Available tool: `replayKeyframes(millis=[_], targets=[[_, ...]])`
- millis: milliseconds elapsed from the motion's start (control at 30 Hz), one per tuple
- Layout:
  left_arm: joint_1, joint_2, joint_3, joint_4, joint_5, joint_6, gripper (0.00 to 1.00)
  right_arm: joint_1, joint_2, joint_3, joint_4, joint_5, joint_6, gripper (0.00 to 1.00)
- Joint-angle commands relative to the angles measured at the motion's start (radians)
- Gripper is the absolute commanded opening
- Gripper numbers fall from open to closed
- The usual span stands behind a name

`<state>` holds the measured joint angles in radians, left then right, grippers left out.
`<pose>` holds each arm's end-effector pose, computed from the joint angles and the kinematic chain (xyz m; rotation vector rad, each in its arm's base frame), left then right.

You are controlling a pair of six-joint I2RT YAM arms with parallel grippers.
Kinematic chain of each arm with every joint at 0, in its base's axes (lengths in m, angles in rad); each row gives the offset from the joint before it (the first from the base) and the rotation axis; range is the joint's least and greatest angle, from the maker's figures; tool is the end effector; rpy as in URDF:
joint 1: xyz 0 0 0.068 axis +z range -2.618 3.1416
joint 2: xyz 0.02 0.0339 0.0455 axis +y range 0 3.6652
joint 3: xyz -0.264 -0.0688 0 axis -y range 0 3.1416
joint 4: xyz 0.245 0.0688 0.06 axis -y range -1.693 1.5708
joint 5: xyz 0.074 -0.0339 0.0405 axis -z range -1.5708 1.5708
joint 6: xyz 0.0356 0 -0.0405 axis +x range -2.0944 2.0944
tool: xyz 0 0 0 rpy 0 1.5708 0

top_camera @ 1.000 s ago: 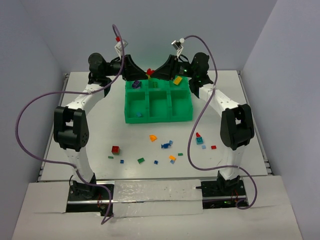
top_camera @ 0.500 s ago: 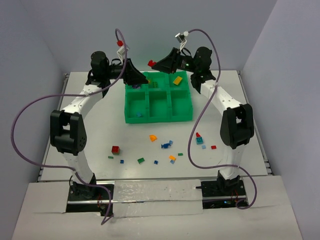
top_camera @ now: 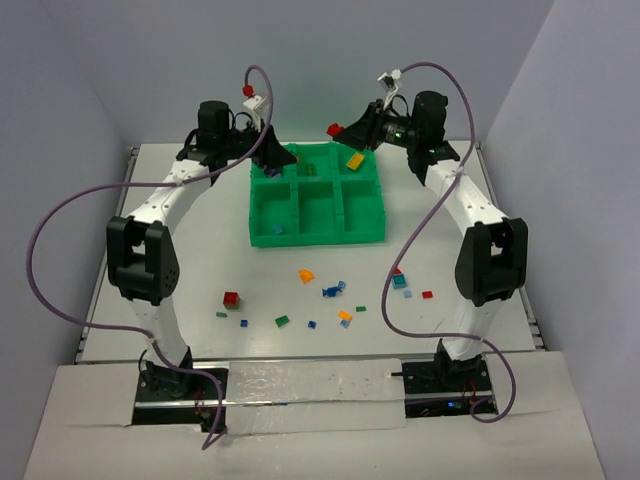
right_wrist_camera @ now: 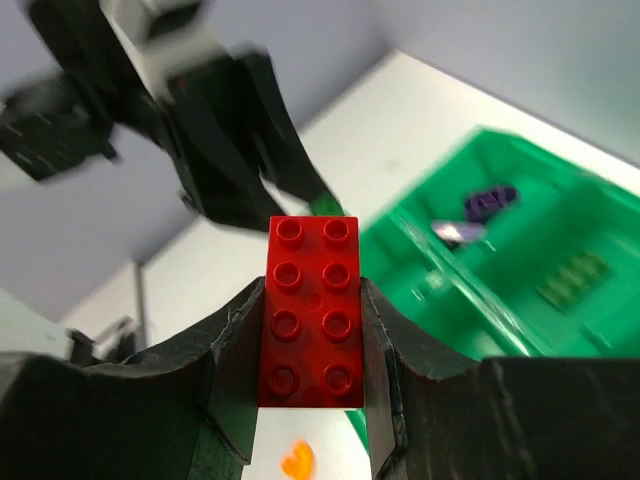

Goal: Sort the legos into containers by color

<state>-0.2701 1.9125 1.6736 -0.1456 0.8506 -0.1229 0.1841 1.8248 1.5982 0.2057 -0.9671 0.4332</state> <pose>0.4276 -0.1461 0.3260 0.7116 1.8350 -1.0839 0.4201 0.1080 0.3705 -0.5933 1.6232 1.2262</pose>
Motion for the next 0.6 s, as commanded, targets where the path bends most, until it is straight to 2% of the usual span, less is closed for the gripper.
replayKeyframes(millis=[0, 133, 267, 400, 567], targets=[[-0.027, 0.049, 0.078, -0.066, -0.165, 0.104, 0.00, -0.021, -0.120, -0.060, -0.282, 0.089, -0.335, 0.00], [-0.055, 0.097, 0.124, -0.066, -0.246, 0.150, 0.00, -0.025, -0.148, -0.103, -0.355, 0.177, -0.460, 0.00], [-0.089, 0.181, 0.220, -0.080, -0.318, 0.154, 0.00, -0.025, -0.156, -0.118, -0.405, 0.204, -0.514, 0.00], [-0.112, 0.260, 0.314, -0.035, -0.415, 0.143, 0.00, -0.026, -0.143, -0.114, -0.459, 0.257, -0.601, 0.00], [-0.126, 0.328, 0.347, 0.018, -0.476, 0.161, 0.03, -0.026, -0.119, -0.104, -0.543, 0.310, -0.676, 0.00]])
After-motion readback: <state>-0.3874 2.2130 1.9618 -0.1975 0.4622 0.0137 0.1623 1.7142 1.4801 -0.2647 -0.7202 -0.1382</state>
